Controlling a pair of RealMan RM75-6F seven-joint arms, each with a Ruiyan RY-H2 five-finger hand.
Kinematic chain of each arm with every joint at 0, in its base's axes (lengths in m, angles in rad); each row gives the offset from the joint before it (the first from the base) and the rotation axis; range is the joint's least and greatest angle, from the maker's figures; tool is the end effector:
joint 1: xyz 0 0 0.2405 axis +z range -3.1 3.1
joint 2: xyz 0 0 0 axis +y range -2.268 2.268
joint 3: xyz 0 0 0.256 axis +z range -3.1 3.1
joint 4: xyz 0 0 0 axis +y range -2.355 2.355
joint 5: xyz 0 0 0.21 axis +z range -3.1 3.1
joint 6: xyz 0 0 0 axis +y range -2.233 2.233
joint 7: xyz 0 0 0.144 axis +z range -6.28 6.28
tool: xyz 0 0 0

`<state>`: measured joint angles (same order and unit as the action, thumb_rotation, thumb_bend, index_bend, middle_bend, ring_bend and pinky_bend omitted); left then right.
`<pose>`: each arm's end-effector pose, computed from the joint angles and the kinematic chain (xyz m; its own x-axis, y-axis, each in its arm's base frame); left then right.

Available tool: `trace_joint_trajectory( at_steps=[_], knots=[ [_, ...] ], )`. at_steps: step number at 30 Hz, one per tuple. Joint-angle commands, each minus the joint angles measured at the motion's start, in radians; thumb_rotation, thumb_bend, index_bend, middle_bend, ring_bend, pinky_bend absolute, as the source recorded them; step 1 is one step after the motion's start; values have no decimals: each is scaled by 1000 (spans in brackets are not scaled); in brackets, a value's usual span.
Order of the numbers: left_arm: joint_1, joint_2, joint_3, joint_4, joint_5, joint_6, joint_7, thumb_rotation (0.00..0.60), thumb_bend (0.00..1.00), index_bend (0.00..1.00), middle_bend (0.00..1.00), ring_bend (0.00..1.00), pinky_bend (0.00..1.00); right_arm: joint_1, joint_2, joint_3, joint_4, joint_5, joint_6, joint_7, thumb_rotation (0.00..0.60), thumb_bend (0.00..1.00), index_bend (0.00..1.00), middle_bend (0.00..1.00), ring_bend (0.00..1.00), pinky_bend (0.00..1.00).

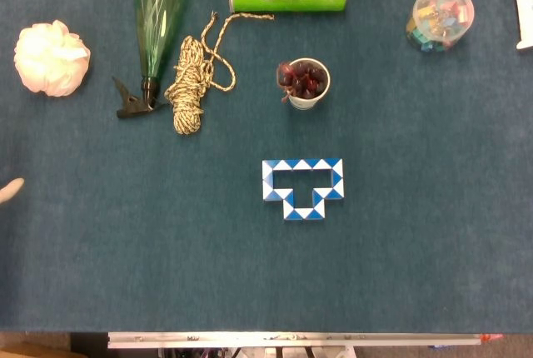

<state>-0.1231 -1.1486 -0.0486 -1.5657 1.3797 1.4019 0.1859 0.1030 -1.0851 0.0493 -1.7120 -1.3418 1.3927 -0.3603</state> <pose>-0.3311 0.1927 0.1499 0.5559 0.0824 0.8272 0.8253 0.0642 -0.5610 -0.3158 -0.1830 0.1555 0.6206 -0.1310 0.7731 -0.7702 0.0832 0.6323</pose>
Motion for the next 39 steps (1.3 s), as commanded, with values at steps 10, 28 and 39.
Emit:
trace_joint_trajectory(
  at_steps=[10, 28, 39],
  knots=[
    [1, 2, -2, -6, -4, -1, 5, 417, 0, 0, 0, 0, 0, 3, -2, -6, 16, -33, -3, 41, 600, 756, 0, 0, 0, 0],
    [1, 4, -1, -9, -6, -4, 7, 426, 0, 0, 0, 0, 0, 8, -19, -6, 56, -88, 3, 143, 600, 1000, 0, 0, 0, 0],
    [-1, 3, -6, -8, -13, -6, 5, 426, 0, 0, 0, 0, 0, 38, -104, -16, 233, -266, 69, 408, 600, 1000, 0, 0, 0, 0]
  ],
)
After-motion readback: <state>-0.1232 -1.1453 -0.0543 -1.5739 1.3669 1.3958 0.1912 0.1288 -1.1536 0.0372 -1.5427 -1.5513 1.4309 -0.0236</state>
